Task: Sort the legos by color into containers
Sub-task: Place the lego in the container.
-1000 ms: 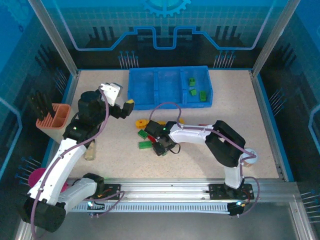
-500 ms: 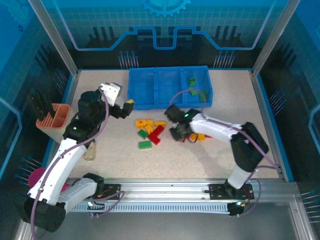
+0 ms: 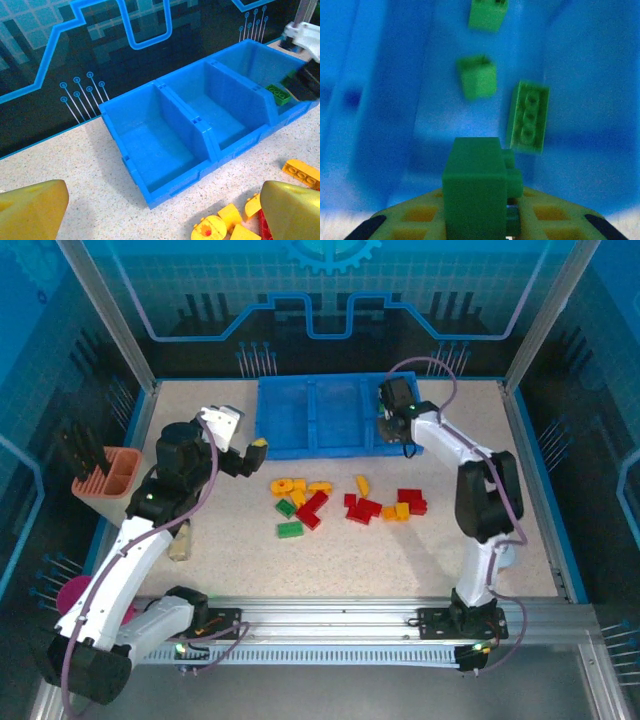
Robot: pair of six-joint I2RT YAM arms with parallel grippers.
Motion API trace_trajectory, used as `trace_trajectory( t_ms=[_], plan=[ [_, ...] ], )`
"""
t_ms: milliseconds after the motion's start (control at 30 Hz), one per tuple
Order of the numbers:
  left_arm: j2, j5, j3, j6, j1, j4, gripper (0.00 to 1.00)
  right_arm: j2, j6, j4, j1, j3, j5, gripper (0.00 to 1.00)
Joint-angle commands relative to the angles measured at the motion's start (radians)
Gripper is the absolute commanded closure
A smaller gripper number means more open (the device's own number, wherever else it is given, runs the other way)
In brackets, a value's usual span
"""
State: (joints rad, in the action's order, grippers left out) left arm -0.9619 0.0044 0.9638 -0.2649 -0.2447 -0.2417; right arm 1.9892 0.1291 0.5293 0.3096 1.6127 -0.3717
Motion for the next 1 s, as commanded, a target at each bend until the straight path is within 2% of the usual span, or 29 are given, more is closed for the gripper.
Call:
trace_trajectory(
  t_ms=[0, 267, 500, 767, 967],
  plan=[
    [-0.005, -0.010, 0.011, -0.013, -0.006, 0.001, 0.01, 0.124, -0.029, -0.047, -0.040, 0.136, -0.038, 0.70],
    [-0.026, -0.027, 0.038, -0.031, -0.005, -0.026, 0.01, 0.382, -0.057, -0.020, -0.067, 0.449, -0.100, 0.69],
    [-0.033, -0.034, 0.044, -0.034, -0.005, -0.032, 0.01, 0.500, -0.074, 0.029, -0.068, 0.621, -0.107, 0.65],
    [-0.038, -0.032, 0.049, -0.031, -0.006, -0.036, 0.00, 0.474, -0.075, 0.019, -0.073, 0.585, -0.105, 0.59],
    [-0.047, -0.032, 0.050, -0.027, -0.005, -0.028, 0.00, 0.242, -0.072, -0.003, -0.066, 0.369, -0.070, 0.55]
  ],
)
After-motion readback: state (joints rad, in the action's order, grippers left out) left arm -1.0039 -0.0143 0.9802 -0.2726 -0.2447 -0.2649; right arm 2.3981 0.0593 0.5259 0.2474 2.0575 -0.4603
